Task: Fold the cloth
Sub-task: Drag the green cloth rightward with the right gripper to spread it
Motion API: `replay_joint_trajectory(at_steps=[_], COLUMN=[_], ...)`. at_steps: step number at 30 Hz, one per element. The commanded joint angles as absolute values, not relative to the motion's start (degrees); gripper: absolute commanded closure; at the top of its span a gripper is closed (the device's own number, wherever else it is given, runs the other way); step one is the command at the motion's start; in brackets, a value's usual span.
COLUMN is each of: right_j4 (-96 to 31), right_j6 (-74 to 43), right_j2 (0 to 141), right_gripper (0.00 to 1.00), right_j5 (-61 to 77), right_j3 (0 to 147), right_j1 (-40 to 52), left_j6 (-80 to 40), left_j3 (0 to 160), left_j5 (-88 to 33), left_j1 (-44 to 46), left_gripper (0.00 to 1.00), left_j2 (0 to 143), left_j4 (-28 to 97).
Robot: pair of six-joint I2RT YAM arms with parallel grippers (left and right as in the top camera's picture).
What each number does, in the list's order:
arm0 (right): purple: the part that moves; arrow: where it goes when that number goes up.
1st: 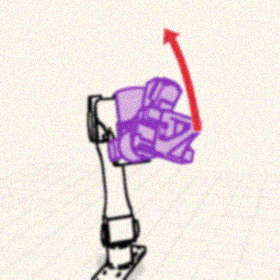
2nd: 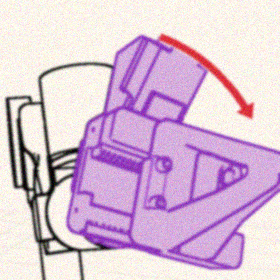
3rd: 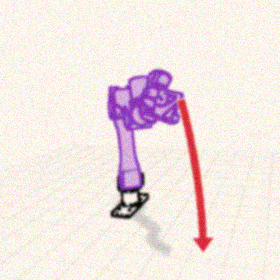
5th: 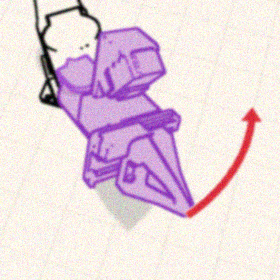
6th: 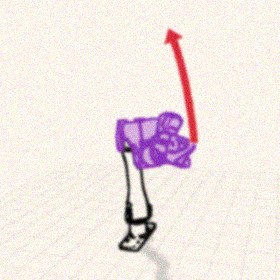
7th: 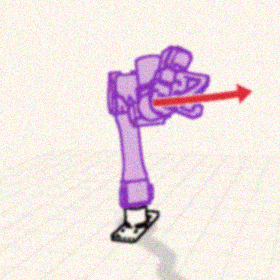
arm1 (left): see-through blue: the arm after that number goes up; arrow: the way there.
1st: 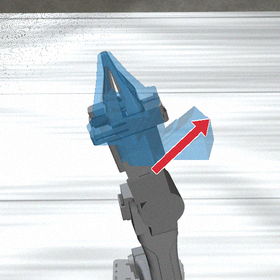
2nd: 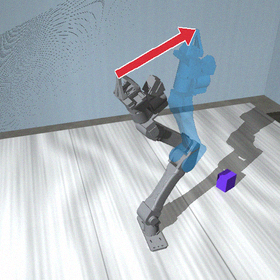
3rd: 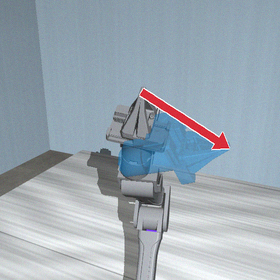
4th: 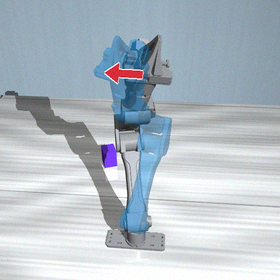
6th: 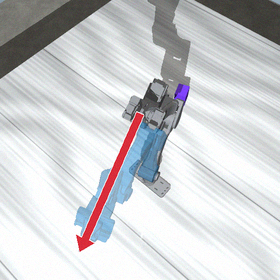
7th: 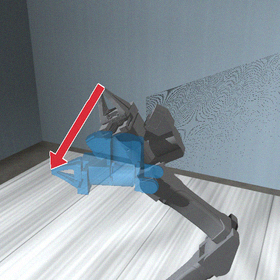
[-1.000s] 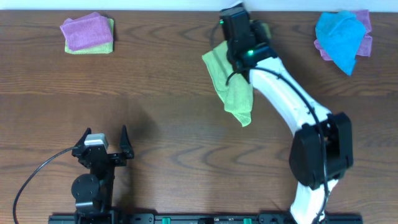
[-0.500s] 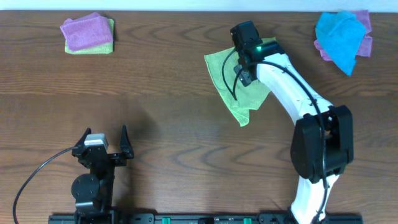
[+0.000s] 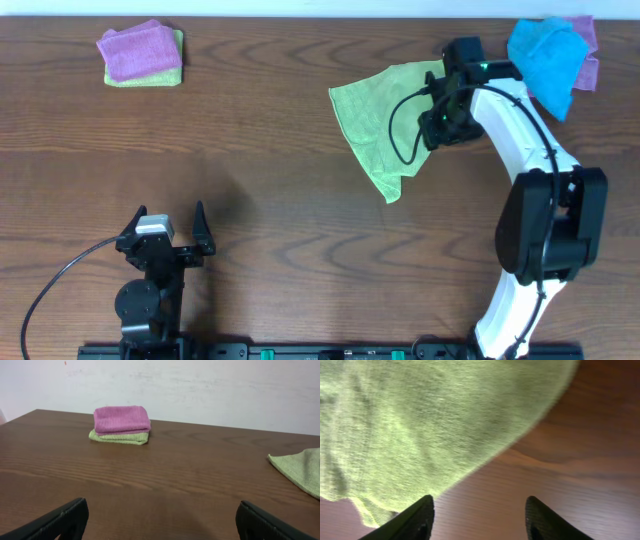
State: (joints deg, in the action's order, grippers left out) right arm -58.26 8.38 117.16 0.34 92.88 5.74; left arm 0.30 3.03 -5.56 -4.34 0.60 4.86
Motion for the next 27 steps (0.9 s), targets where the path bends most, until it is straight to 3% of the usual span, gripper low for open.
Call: replay_joint_trajectory(at_steps=[1, 5, 9, 13, 17, 27], right_j4=[-56.9, -54.0, -51.8, -49.5, -47.8, -51.7], right_j6=[9.5, 9.9, 9.9, 9.9, 9.9, 9.9], right_j2=[116.9, 116.9, 116.9, 117.1, 118.2, 122.3], right_gripper=[0.39, 0.45, 0.67, 0.72, 0.99, 0.99], right_j5=[6.6, 6.7, 7.5, 8.0, 8.0, 4.3], right_j3=[90.6, 87.5, 86.1, 84.9, 84.6, 84.6], right_j1=[6.0, 6.5, 6.5, 6.8, 7.5, 7.6], left_j6=[1.3, 1.3, 1.3, 1.3, 1.3, 1.3], left_j3=[1.1, 1.1, 1.1, 1.1, 1.1, 1.1], left_j5=[-5.1, -5.1, -5.1, -5.1, -5.1, -5.1], left_j1=[-4.2, -4.2, -4.2, -4.2, -4.2, -4.2], left_gripper=[0.05, 0.05, 0.05, 0.05, 0.05, 0.05], left_j2=[0.3, 0.3, 0.3, 0.3, 0.3, 0.3], left_j4=[5.6, 5.6, 5.6, 5.6, 5.6, 5.6])
